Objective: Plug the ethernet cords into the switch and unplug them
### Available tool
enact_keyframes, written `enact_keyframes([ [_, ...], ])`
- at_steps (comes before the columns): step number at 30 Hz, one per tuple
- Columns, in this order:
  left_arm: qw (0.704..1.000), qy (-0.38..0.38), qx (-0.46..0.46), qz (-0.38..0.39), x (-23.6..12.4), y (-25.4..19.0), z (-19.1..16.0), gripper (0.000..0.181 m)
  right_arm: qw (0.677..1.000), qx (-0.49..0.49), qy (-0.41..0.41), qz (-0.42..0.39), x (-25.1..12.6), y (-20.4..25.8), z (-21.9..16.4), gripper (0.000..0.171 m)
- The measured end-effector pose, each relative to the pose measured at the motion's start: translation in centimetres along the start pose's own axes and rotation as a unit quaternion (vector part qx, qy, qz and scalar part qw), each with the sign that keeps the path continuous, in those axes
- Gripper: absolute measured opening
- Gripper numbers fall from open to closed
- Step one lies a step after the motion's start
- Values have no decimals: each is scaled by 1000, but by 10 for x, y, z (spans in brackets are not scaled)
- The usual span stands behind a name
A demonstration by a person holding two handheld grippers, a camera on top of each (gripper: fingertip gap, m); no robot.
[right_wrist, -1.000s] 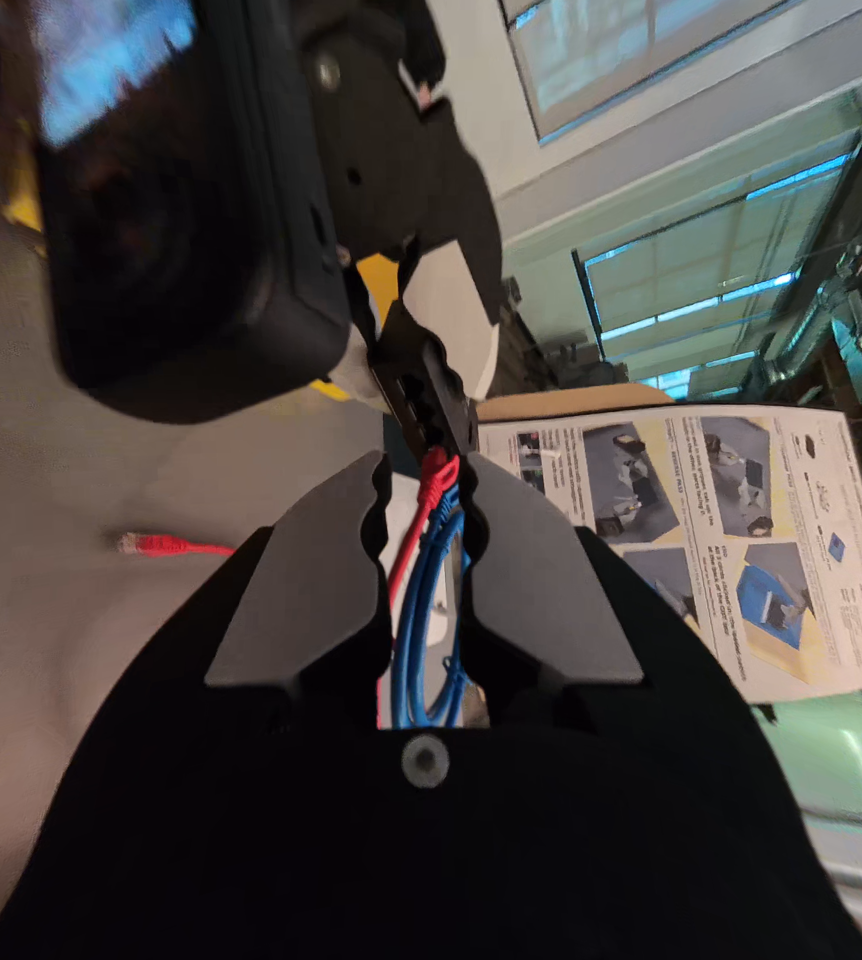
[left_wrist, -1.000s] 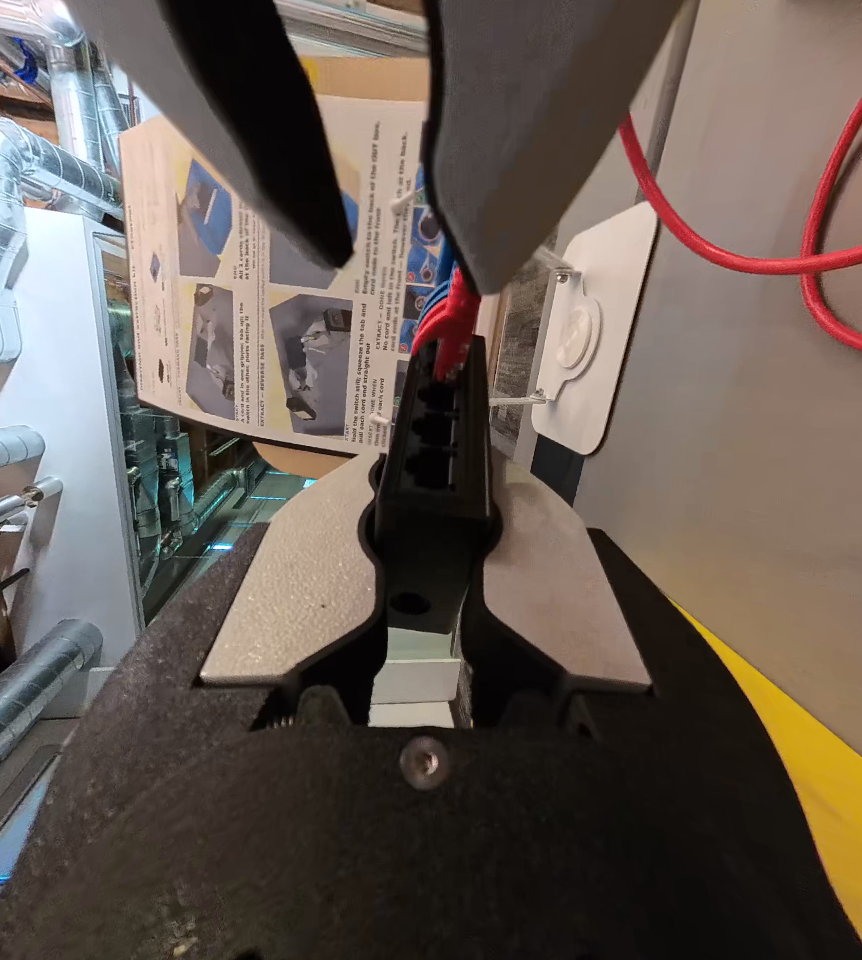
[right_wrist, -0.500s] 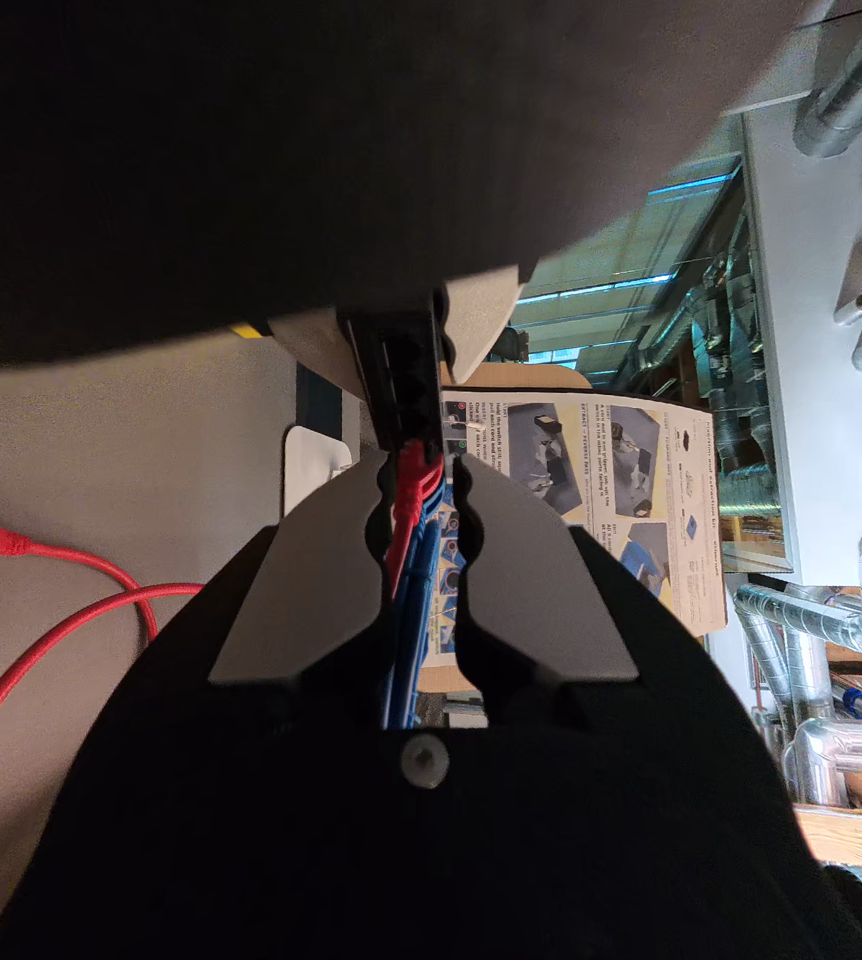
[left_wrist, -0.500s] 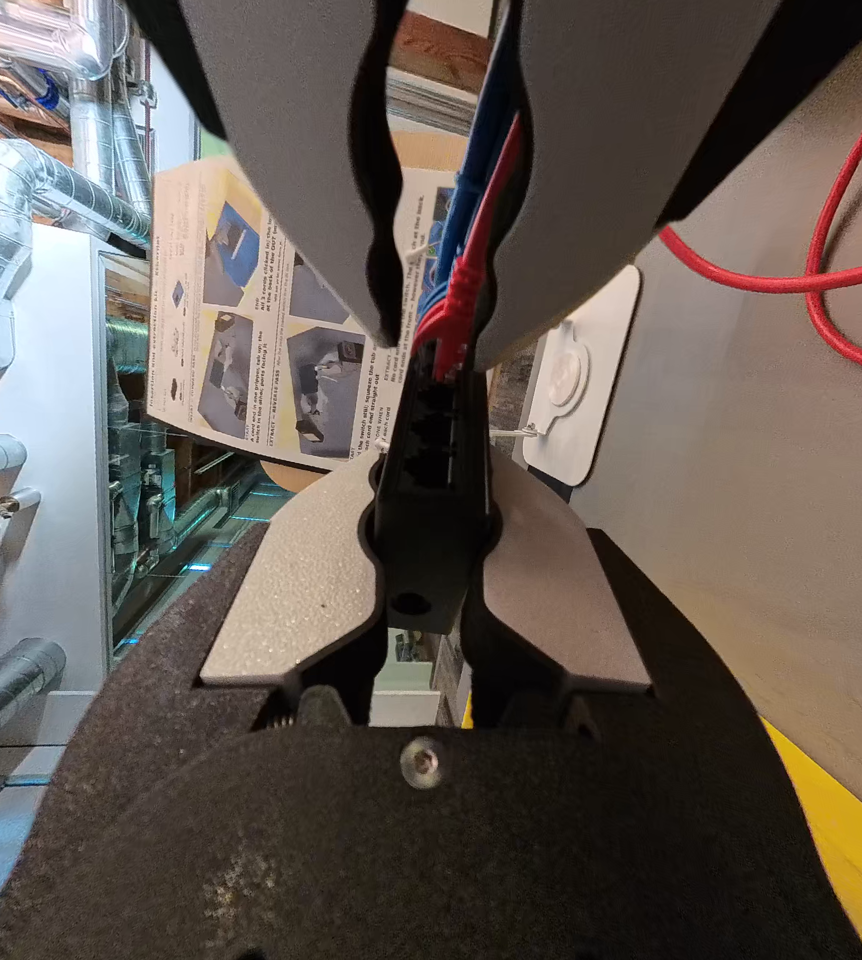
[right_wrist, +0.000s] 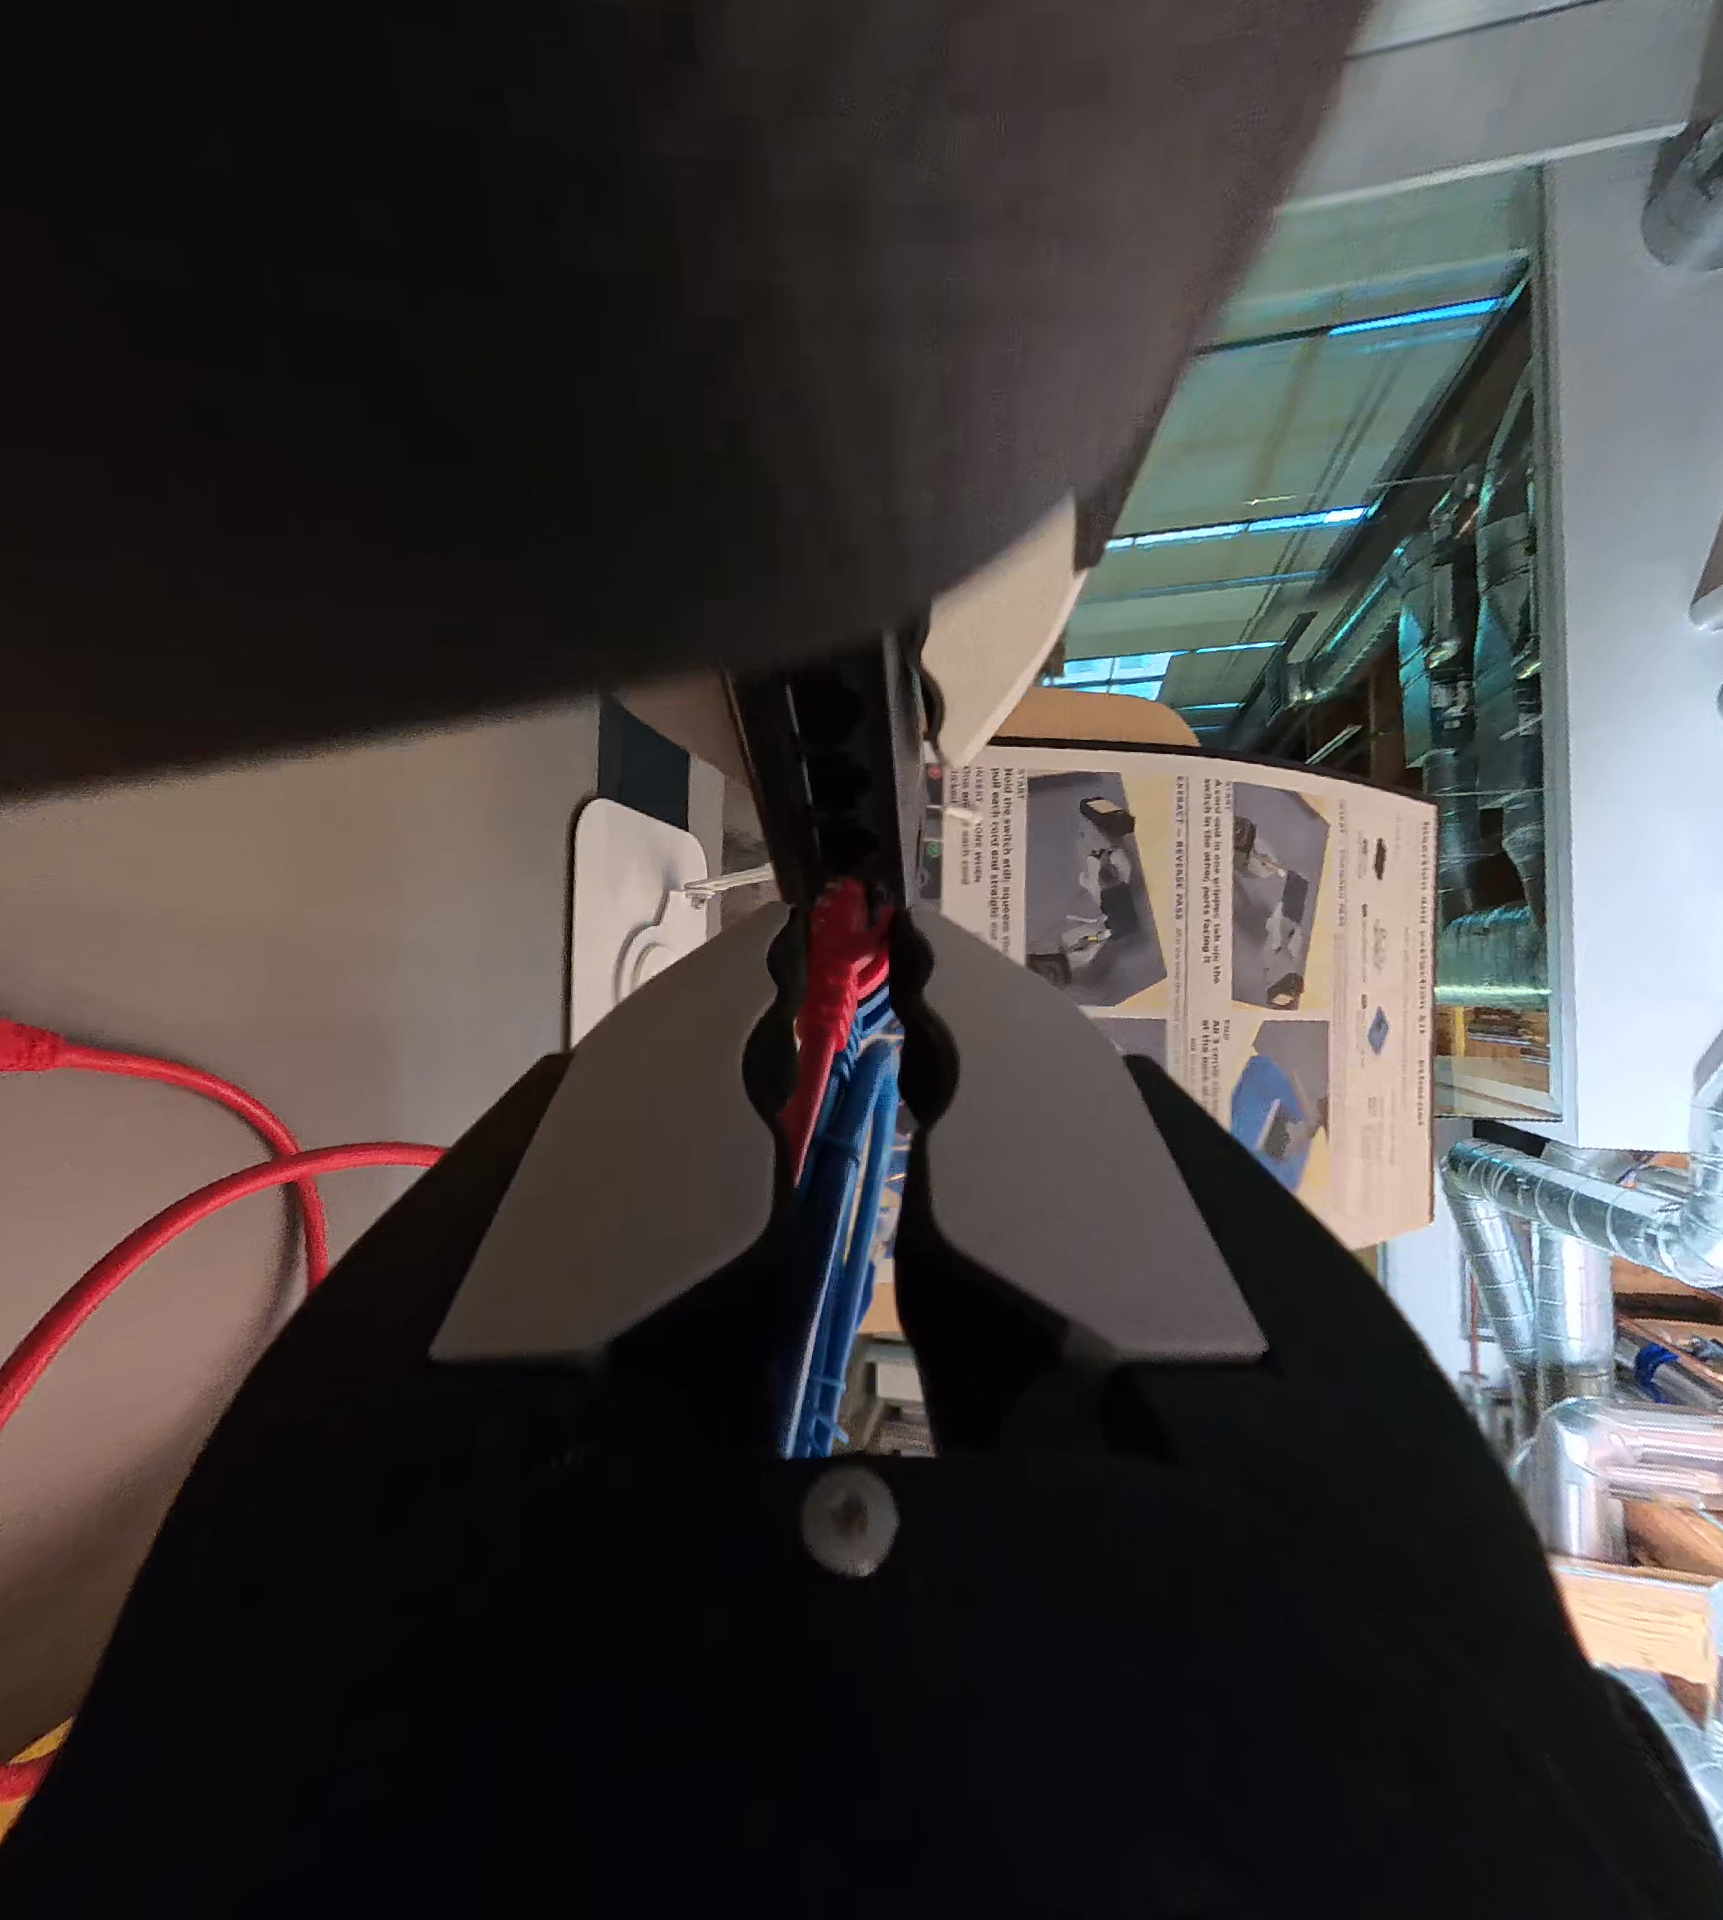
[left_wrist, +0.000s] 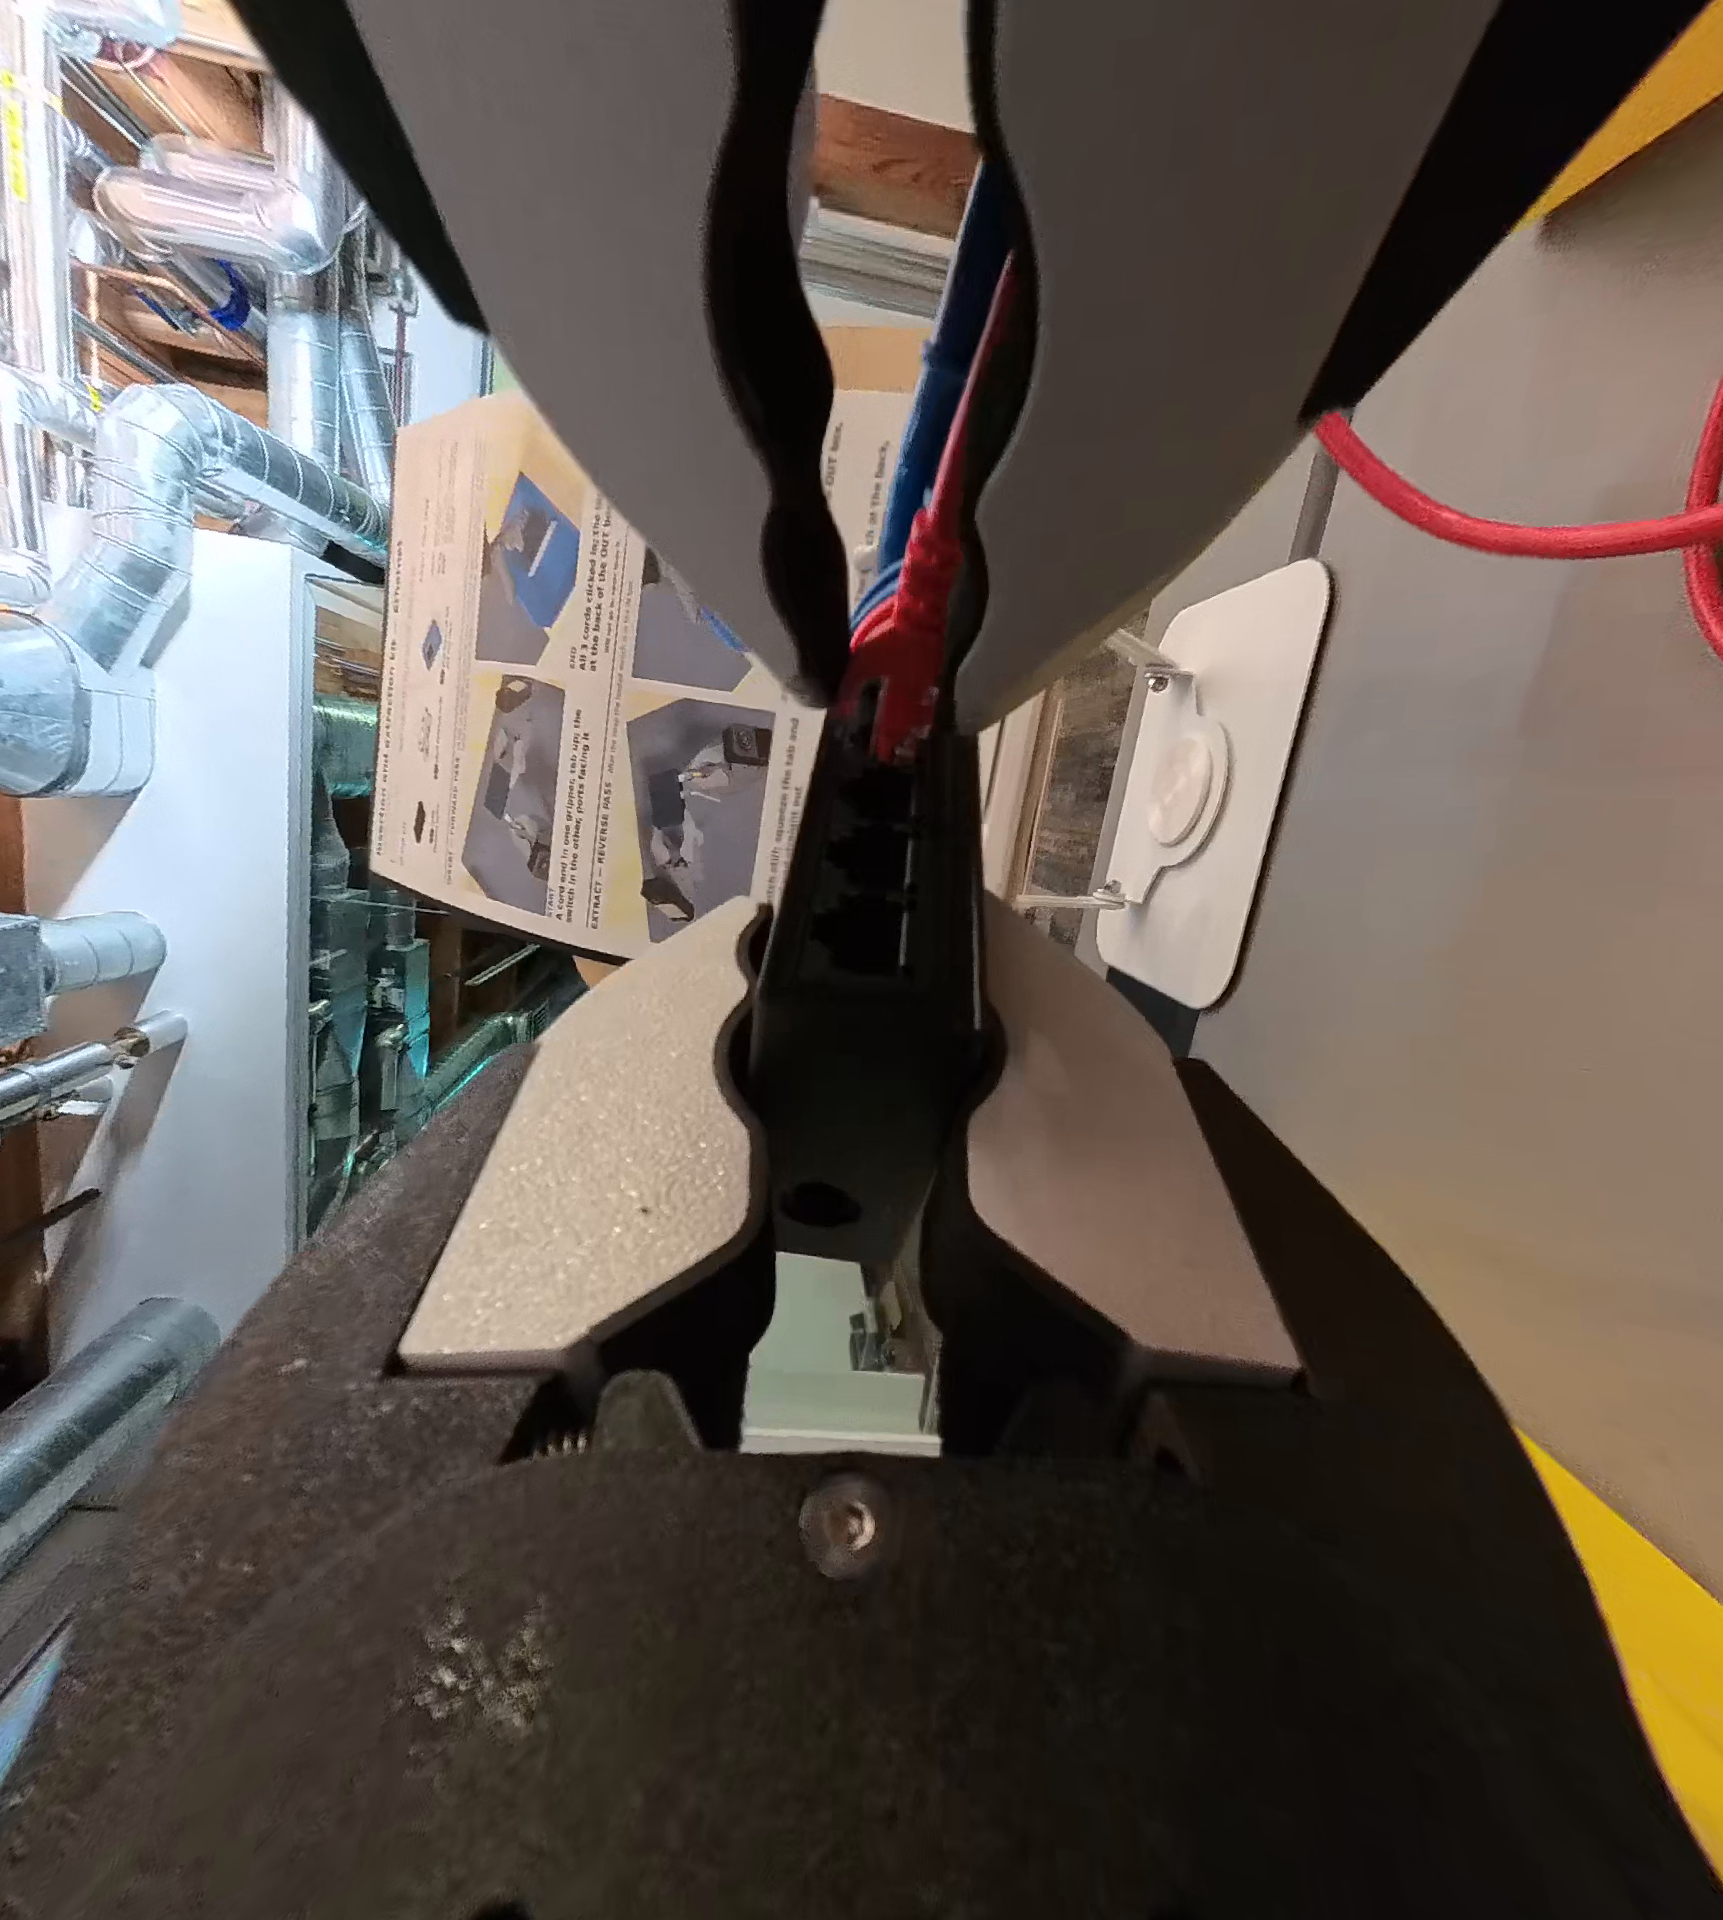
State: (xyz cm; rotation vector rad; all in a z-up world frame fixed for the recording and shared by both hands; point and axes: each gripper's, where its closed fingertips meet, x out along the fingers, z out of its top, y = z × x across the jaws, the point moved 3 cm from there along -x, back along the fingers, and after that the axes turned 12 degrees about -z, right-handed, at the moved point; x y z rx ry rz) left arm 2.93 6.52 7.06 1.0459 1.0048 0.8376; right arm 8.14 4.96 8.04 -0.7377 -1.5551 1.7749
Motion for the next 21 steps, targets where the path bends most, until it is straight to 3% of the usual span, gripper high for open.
enact_keyframes([
  [21, 998, -32, 8, -59, 18, -26, 2, 30, 994, 15, 31, 106, -4, 24, -15, 16],
])
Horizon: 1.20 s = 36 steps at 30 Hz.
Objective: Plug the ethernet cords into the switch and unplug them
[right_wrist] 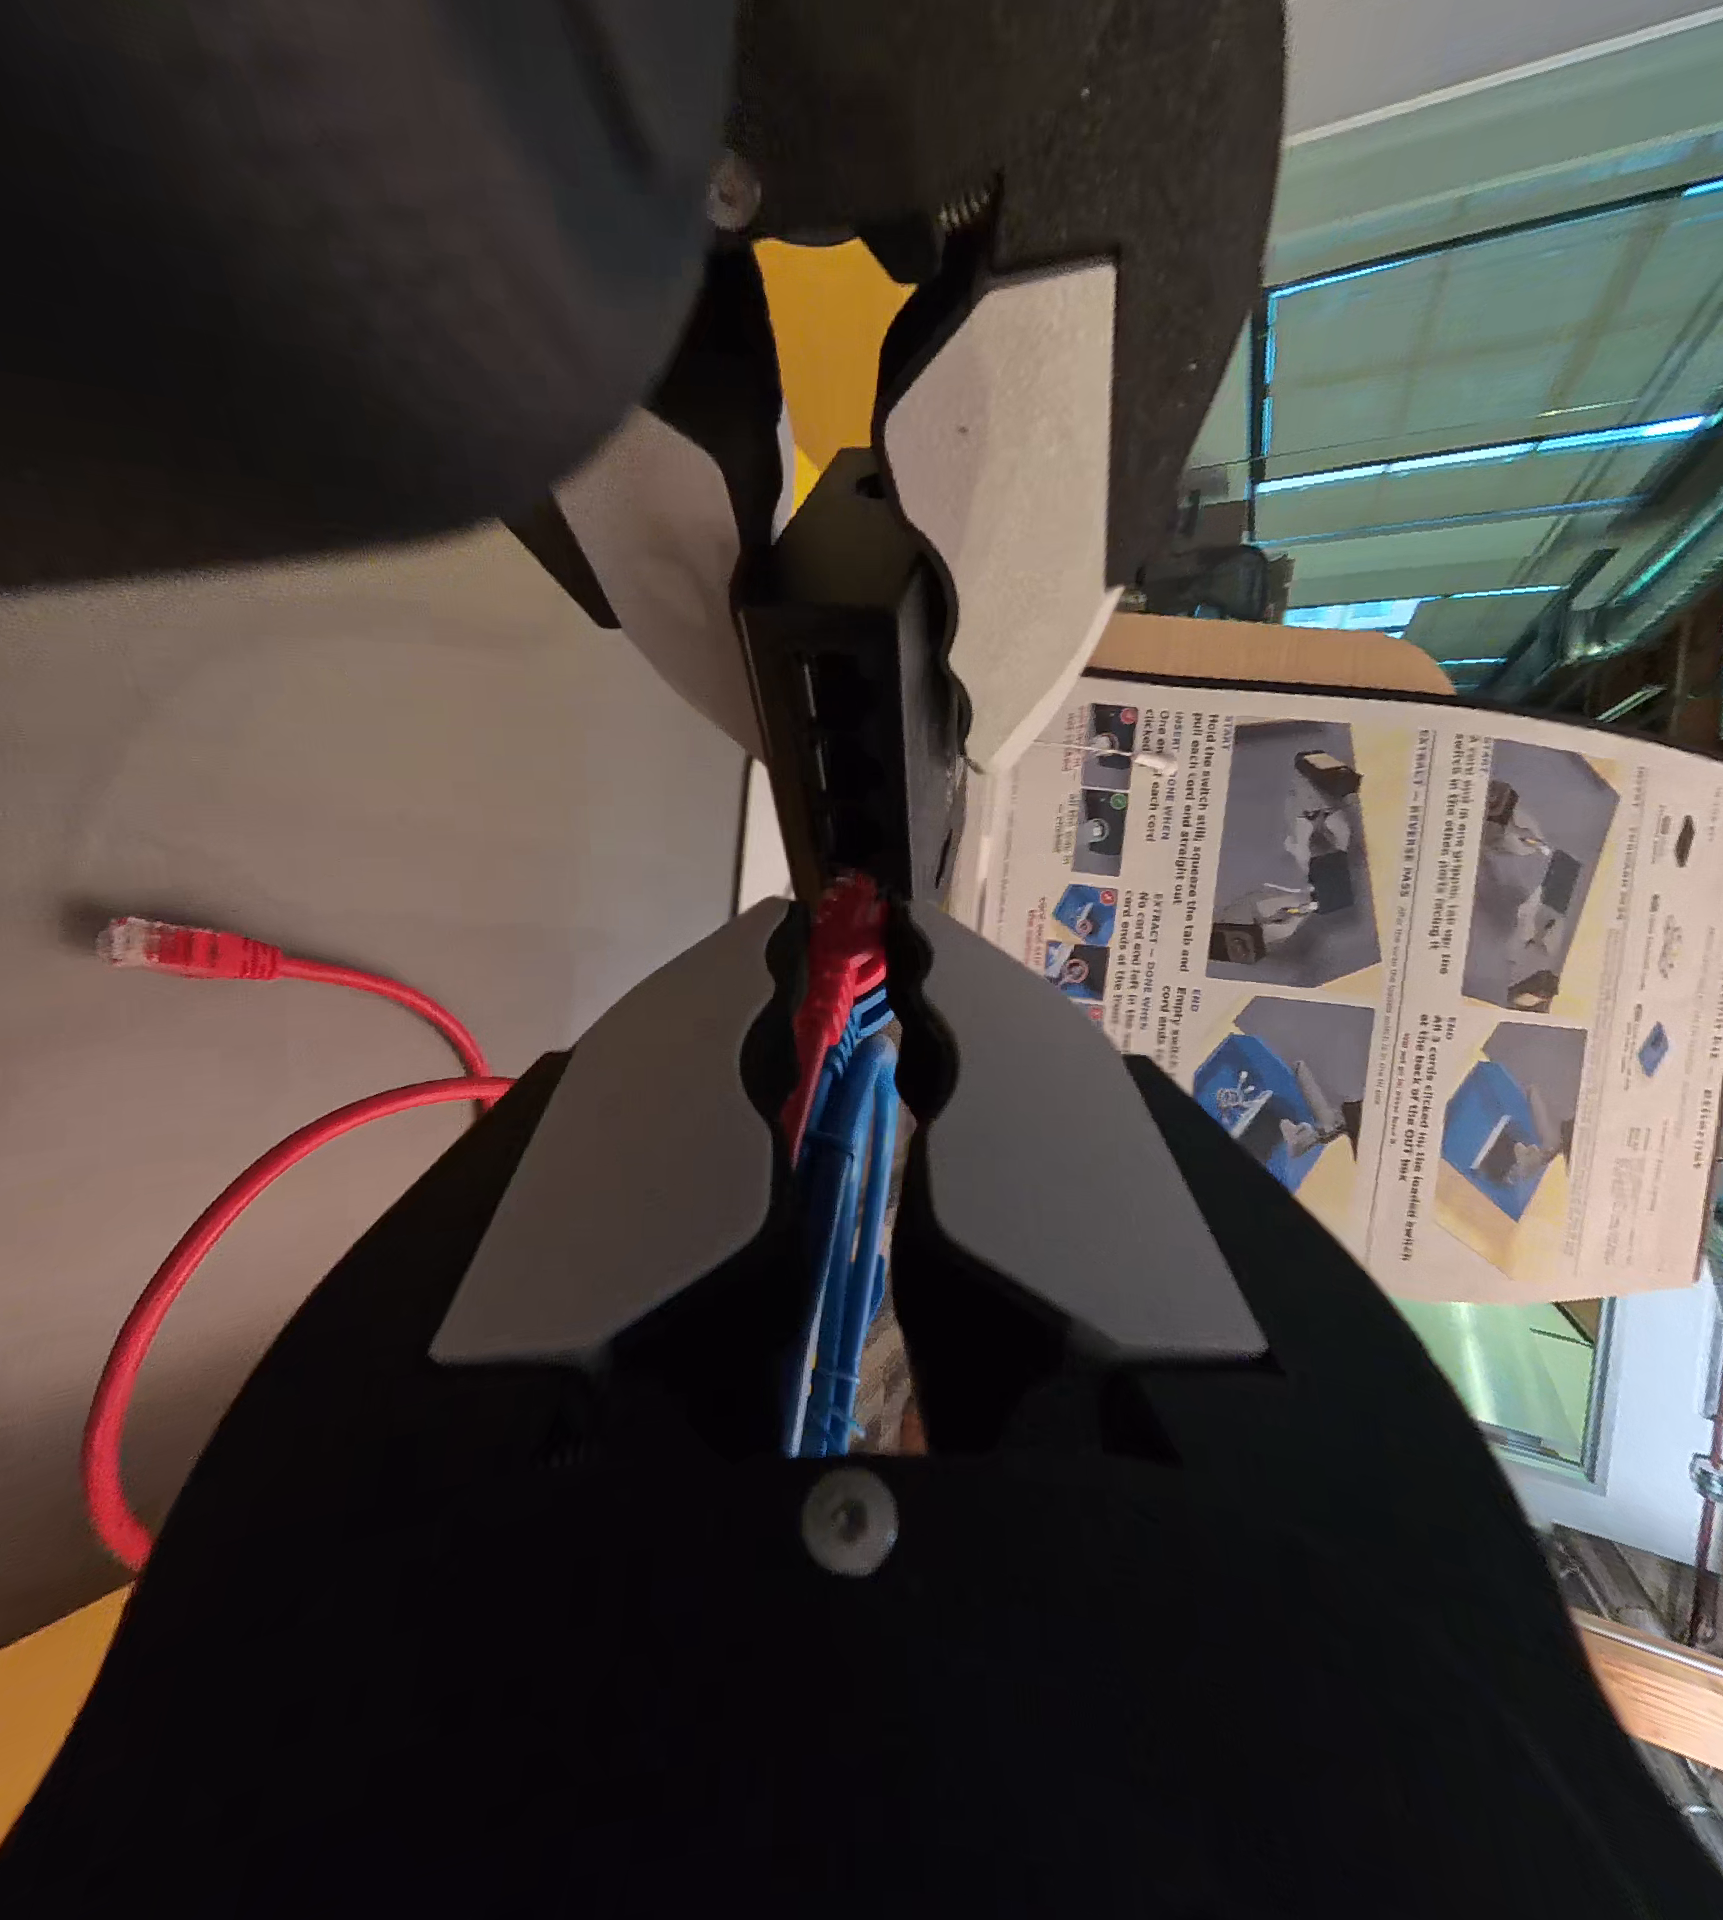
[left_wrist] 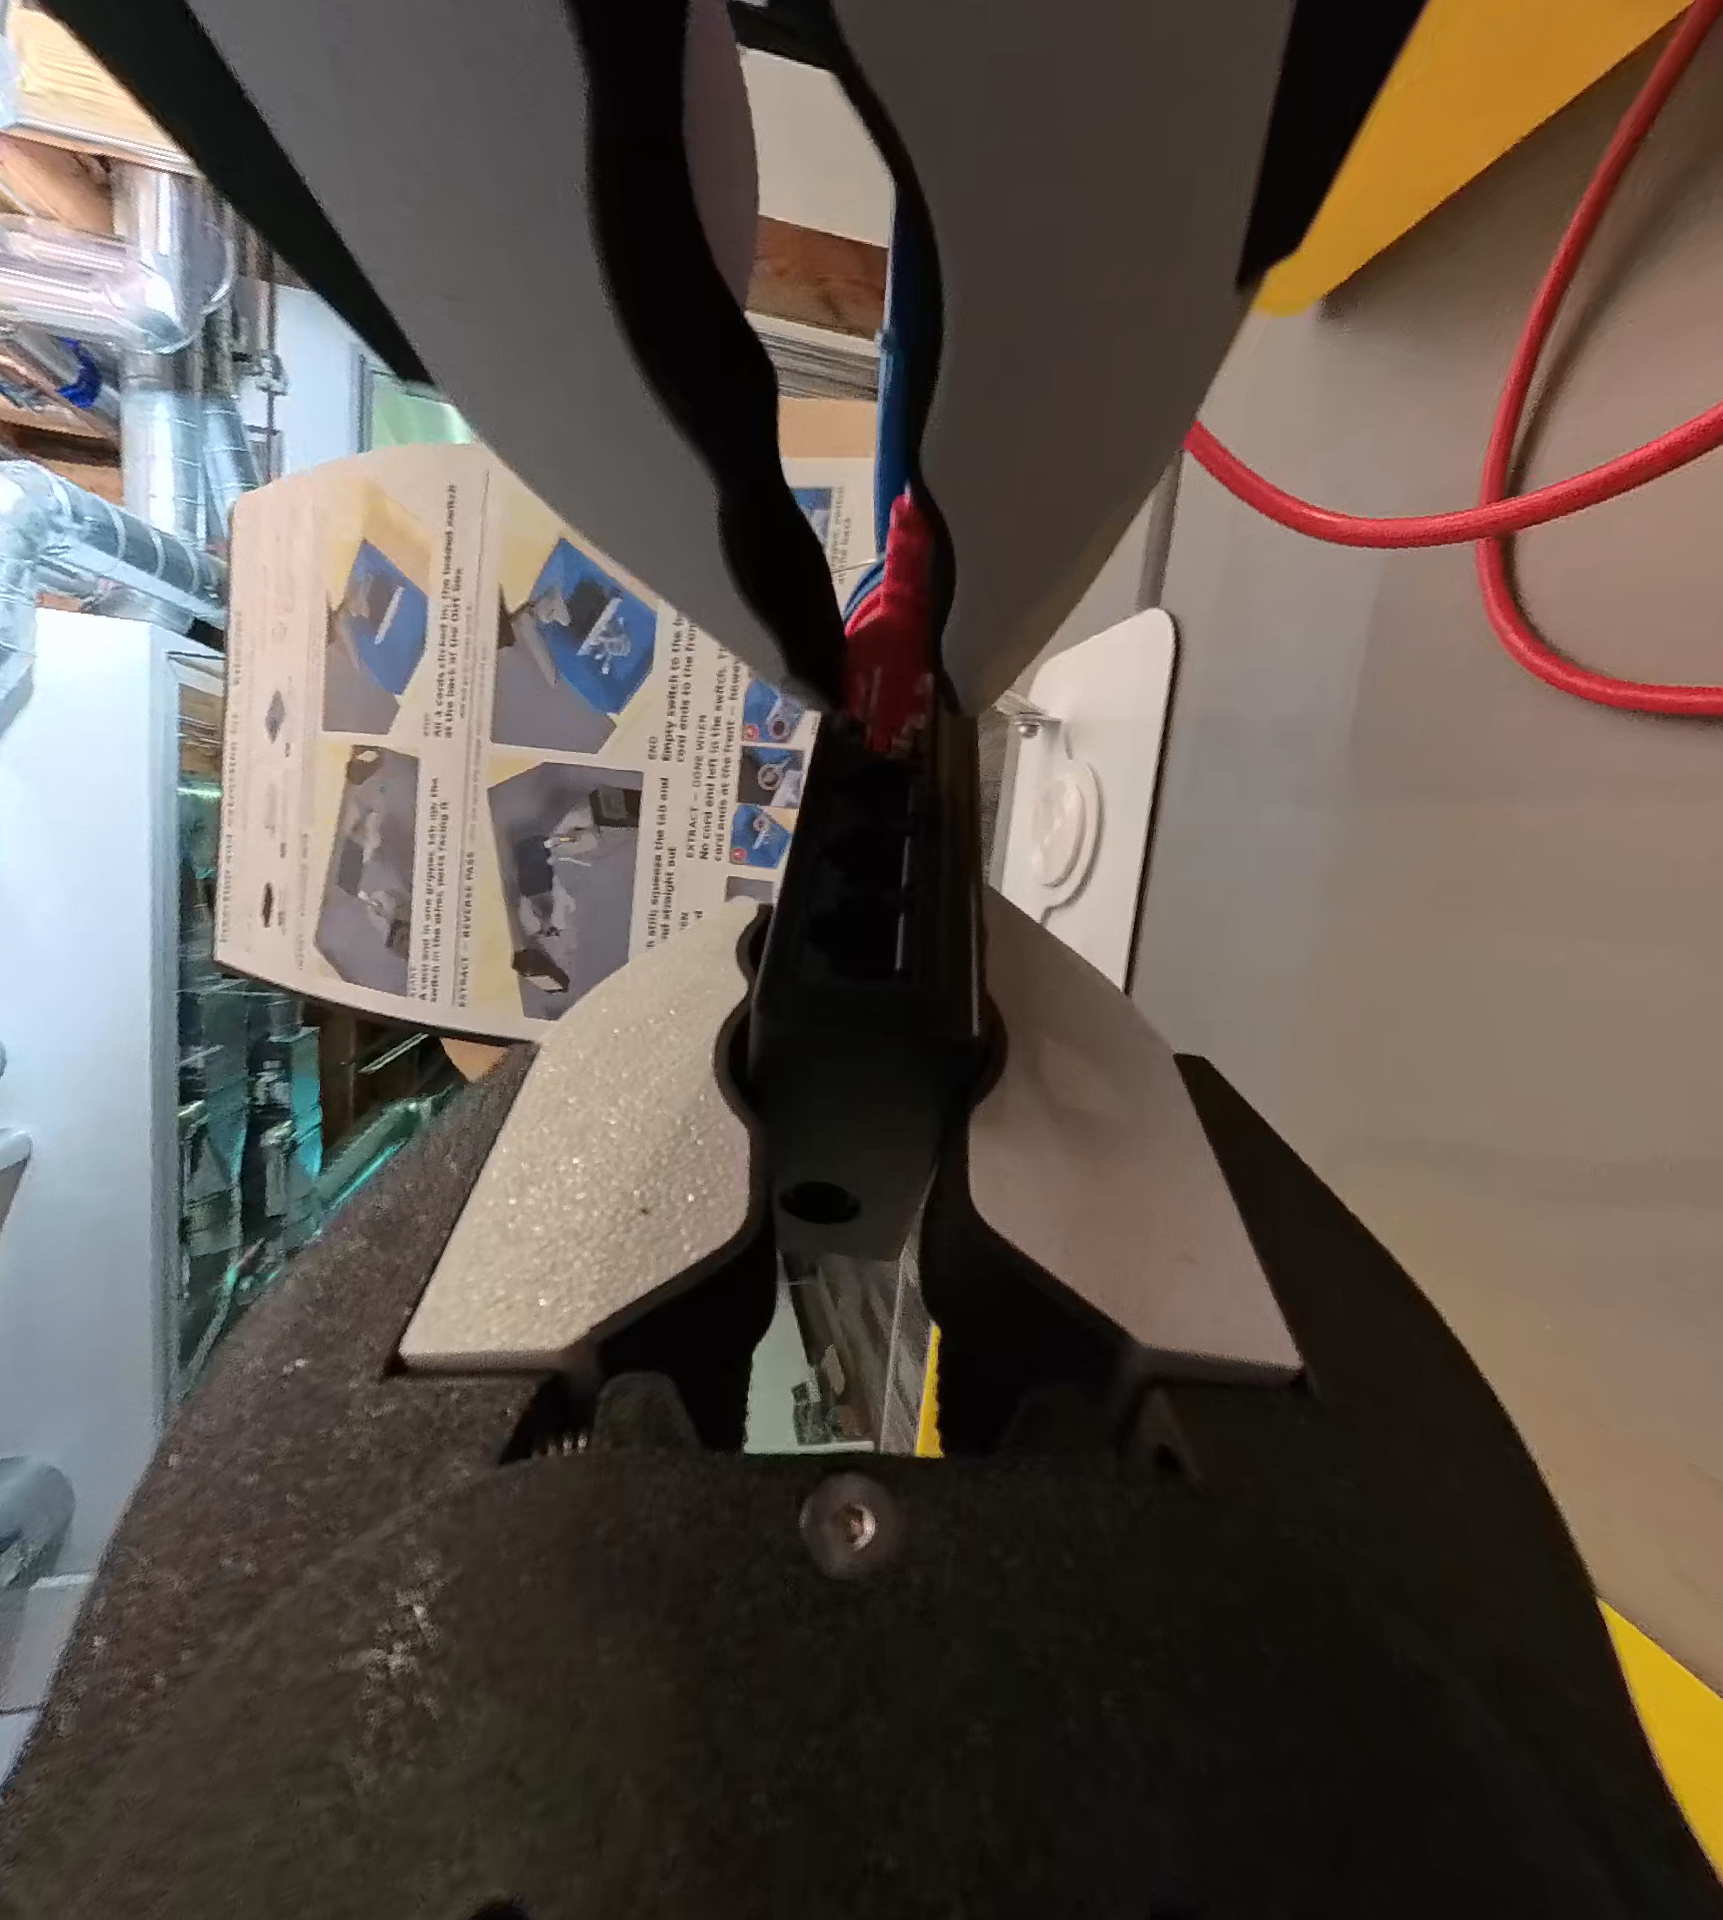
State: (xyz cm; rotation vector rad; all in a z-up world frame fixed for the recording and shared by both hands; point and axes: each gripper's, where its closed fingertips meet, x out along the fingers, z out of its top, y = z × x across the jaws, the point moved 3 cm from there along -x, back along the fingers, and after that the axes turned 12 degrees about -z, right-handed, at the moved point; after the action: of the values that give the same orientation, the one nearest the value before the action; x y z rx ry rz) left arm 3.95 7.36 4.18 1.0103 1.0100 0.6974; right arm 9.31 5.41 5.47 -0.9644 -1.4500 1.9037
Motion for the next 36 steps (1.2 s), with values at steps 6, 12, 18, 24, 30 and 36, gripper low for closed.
enact_keyframes([
  [6, 1000, -3, -7, -8, 5, -5, 1, 31, 1000, -6, 12, 8, 0, 3, -3, 15],
  [12, 1000, -7, -16, -8, 6, -5, 2, 31, 1000, -8, 18, 11, -1, 4, -5, 15],
  [18, 995, 78, -27, 64, 6, 17, -31, 30, 997, 2, 8, 75, -13, 17, -2, 14],
  [24, 988, 9, -126, 88, -39, 60, -64, 29, 998, 58, 3, -16, -32, -19, -18, 15],
  [30, 983, 74, -146, 84, -44, 68, -94, 29, 957, 150, -4, -249, -116, -103, -54, 15],
  [36, 982, 73, -156, 75, -43, 69, -96, 29, 928, 195, -47, -313, -151, -132, -58, 14],
])
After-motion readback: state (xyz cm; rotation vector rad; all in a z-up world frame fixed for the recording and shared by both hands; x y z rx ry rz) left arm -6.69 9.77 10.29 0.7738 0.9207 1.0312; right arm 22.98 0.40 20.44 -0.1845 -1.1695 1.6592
